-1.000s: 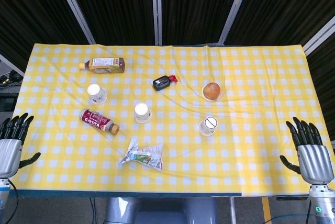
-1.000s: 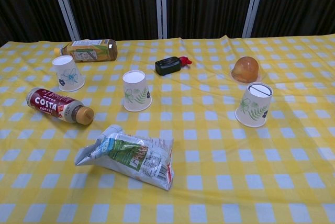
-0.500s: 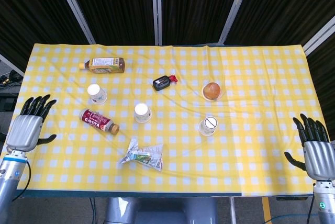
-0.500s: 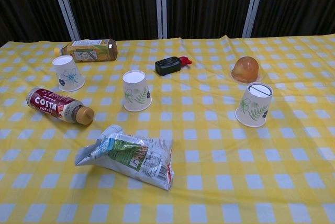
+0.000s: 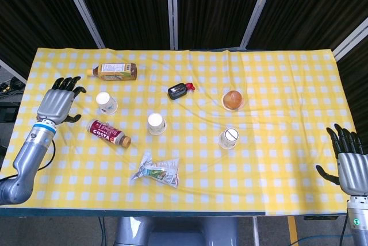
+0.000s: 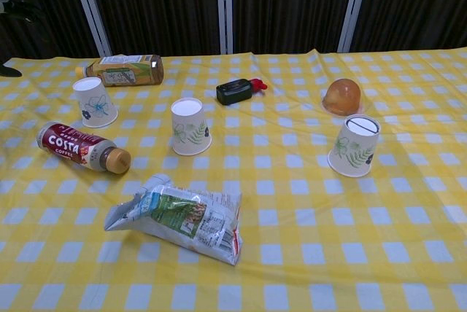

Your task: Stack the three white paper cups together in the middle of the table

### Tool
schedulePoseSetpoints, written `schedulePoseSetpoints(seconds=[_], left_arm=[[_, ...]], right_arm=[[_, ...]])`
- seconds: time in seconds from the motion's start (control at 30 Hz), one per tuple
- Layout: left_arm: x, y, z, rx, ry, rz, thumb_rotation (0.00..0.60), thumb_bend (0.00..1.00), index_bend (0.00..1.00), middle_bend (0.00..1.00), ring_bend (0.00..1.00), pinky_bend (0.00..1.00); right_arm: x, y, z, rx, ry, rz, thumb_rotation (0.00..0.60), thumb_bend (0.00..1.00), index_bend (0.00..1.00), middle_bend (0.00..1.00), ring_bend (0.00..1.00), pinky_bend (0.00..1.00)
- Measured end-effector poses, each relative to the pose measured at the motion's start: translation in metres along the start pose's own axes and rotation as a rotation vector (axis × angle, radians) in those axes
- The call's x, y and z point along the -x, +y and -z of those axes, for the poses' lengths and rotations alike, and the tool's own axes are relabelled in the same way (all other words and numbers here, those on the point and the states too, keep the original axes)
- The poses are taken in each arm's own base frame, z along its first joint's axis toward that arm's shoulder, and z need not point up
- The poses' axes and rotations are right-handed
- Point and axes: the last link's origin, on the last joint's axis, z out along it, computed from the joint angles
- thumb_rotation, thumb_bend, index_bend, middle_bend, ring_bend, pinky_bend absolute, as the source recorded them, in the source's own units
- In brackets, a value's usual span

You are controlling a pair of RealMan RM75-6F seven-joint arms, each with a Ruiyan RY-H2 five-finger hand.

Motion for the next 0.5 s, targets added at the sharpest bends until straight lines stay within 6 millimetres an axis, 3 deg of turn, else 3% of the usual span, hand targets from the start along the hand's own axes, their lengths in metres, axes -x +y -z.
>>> schedulePoseSetpoints(seconds=[0.27, 0.5], left_arm=[[0.011, 0.008, -0.042, -0.034, -0.083, -0.031, 0.6, 0.26, 0.12, 0.0, 0.0, 0.0], [0.022, 0.02, -0.069, -0.045, -0.126, -0.057, 0.6, 0.26, 0.19, 0.0, 0.0, 0.0]], right_arm=[[0.001, 0.007, -0.005, 0.025, -0.006, -0.01, 0.6, 0.09, 0.0, 0.0, 0.0, 0.0], [0.001, 0.009, -0.006, 0.031, -0.003, -0.014, 0.6, 0.09, 0.0, 0.0, 0.0, 0.0]])
